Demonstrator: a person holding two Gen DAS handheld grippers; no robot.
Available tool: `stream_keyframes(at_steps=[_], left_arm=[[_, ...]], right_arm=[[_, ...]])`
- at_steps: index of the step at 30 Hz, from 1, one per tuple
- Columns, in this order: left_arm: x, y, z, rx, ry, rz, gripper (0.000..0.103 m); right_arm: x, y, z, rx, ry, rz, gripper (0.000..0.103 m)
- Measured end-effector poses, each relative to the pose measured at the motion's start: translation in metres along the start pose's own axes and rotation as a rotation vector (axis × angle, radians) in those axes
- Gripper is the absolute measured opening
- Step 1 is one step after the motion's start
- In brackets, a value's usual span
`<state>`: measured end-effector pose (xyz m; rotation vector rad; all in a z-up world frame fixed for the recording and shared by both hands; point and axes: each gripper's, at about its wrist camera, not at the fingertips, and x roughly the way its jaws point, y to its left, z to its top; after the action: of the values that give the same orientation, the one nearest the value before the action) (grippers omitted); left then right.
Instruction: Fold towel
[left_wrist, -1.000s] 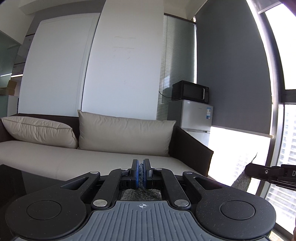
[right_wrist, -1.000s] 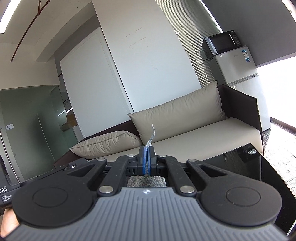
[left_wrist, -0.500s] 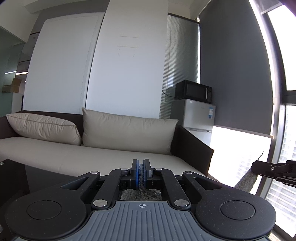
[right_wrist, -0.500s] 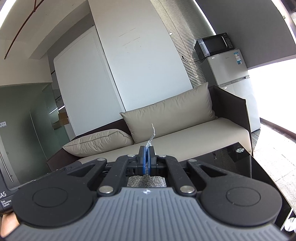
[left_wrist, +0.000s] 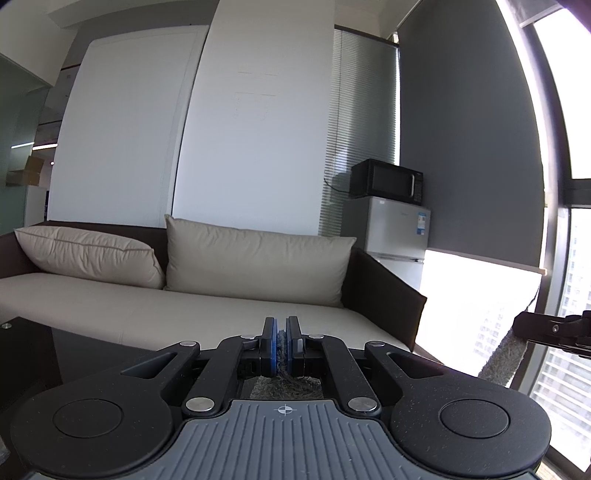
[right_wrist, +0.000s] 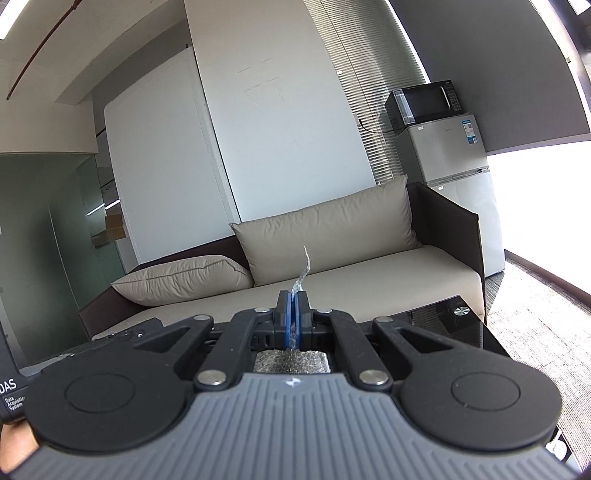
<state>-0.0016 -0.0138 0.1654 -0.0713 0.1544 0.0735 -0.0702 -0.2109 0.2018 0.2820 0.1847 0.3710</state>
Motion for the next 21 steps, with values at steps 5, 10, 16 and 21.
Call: stream_keyframes(at_steps=[5,10,16,21], left_arm=[[0.030,0.000,-0.023,0.023,0.049,0.015,0.005],[0.063,0.001,-0.041,0.041,0.089,0.013,0.005],[0.098,0.008,-0.060,0.039,0.126,-0.018,0.005],[0.115,0.018,-0.069,0.003,0.151,-0.066,0.005]], right_arm=[[0.034,-0.015,-0.018,0.002,0.048,-0.050,0.002],[0.072,-0.032,-0.036,-0.010,0.090,-0.098,0.002],[0.115,-0.057,-0.057,-0.013,0.120,-0.147,0.002],[0.142,-0.072,-0.070,-0.009,0.134,-0.184,0.002]])
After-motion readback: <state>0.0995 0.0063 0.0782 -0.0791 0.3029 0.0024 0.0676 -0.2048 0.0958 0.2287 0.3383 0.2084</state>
